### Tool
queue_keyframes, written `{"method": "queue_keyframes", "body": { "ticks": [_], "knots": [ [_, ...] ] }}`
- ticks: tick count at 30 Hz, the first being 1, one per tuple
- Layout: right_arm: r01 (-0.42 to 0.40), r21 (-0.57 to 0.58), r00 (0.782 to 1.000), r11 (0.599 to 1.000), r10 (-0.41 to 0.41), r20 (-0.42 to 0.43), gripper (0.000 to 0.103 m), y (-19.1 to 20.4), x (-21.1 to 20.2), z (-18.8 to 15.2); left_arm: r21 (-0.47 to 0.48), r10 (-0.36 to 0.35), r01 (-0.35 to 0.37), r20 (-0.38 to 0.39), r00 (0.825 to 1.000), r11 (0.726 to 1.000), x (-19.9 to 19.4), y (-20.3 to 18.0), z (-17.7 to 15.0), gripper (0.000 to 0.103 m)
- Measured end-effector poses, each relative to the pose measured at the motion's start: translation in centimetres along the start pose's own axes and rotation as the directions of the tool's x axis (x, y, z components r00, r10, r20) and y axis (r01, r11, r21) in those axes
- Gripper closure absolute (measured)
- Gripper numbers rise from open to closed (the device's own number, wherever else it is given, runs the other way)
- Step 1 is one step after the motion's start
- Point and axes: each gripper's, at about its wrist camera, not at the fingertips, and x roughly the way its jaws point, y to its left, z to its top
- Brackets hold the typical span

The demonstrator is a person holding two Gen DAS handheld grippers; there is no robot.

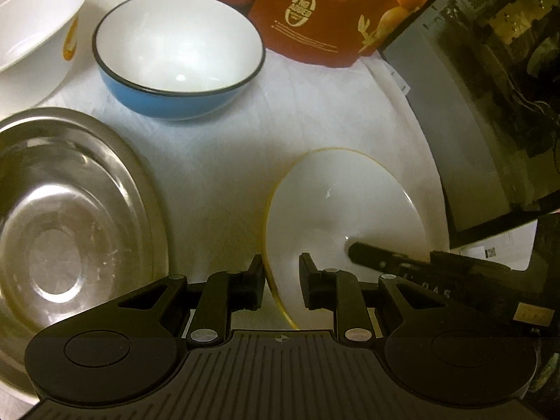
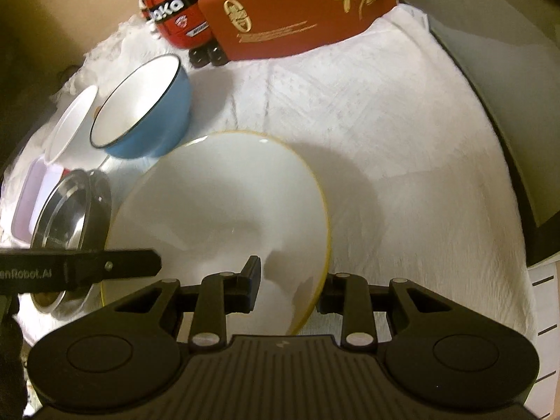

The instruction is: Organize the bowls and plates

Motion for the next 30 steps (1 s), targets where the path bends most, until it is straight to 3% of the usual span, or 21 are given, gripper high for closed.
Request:
{"method": "queue_keyframes", "body": {
  "ticks": [12,30],
  "knots": [
    [-0.007,0.047,1.000,0.999,0.007,0.010,0.071,-0.1,-0.3,-0.1,0.009,0.005,-0.005,0.000,1.000,1.000,-0.4,0.0,0.1,0.079],
    [-0.016,0.024,1.000,1.000,0.016,0.008,0.067,1.1,0.2,-0.2,0.006,0.036,-0.036,0.014,0.999,0.999,-0.7,0.8,0.3,0.078]
  ]
}}
